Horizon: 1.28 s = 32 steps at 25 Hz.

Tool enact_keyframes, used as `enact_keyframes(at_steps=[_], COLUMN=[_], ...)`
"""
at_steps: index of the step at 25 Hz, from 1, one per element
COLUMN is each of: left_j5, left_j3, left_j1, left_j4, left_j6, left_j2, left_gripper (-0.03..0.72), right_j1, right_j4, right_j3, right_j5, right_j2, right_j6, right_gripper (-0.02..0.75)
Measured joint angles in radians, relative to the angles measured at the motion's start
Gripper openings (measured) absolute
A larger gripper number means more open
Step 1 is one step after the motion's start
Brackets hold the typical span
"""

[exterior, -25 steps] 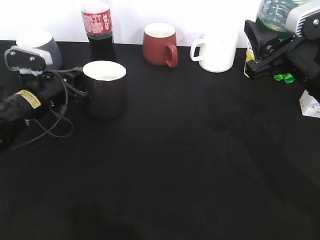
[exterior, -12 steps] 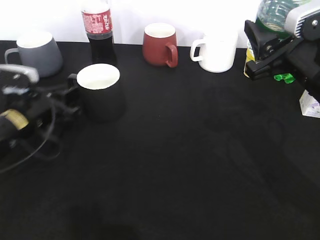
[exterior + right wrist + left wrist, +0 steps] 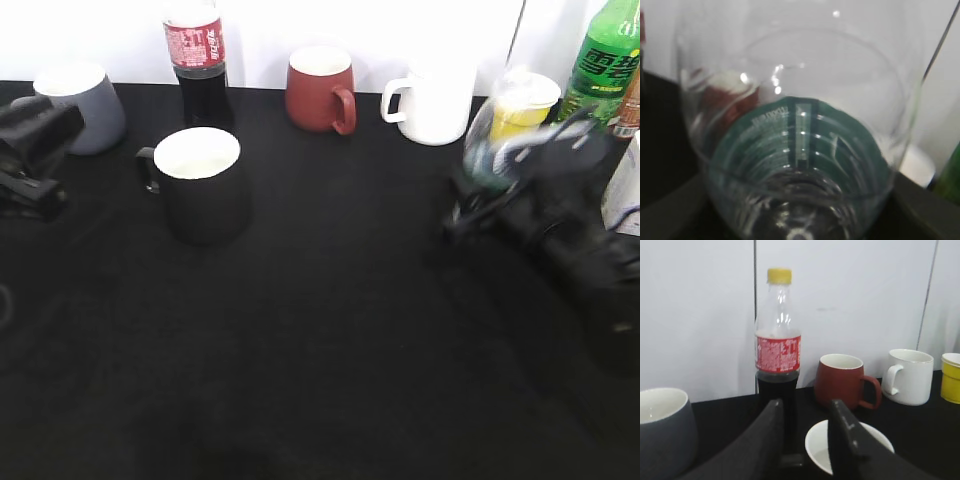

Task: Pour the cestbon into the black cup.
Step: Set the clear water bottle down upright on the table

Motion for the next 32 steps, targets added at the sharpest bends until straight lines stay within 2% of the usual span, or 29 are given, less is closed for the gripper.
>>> enact_keyframes(at_steps=[6,8,15,19,26,28,29,30,32], left_j5=[0.074,0.074,0.081,0.081,0.121,0.181,0.245,0.329,0.625], left_j3=[0.001,0.001,0.001,0.001,0.001,0.001,0.001,-0.003,-0.069], left_j1=[0.0,0.0,0.0,0.0,-0.001,-0.005,-0.005,-0.005,-0.006], left_j4=[0.02,0.021,0.022,0.023,0.023,0.052,0.063,0.067,0.097], left_j6=[0.0,0.0,0.0,0.0,-0.001,-0.039,-0.065,-0.094,-0.18], left_j2=[-0.064,-0.064,-0.064,-0.064,-0.066,-0.068,-0.078,-0.099,-0.152], left_gripper=[0.239,0.239,0.239,0.239,0.239,0.239,0.239,0.239,0.239], right_j1=[0.0,0.0,0.0,0.0,0.0,0.0,0.0,0.0,0.0], right_j4=[0.009,0.011,0.013,0.015,0.019,0.021,0.021,0.021,0.026], right_j3=[-0.044,-0.039,0.096,0.108,0.159,0.193,0.197,0.198,0.16], right_j5=[-0.015,-0.015,0.021,0.061,0.159,0.243,0.333,0.433,0.727], right_j2=[0.051,0.051,-0.038,-0.056,-0.124,-0.187,-0.24,-0.312,-0.488], right_j6=[0.067,0.086,0.125,0.126,0.126,0.126,0.126,0.126,0.091], right_gripper=[0.493,0.536,0.56,0.619,0.629,0.629,0.629,0.629,0.629])
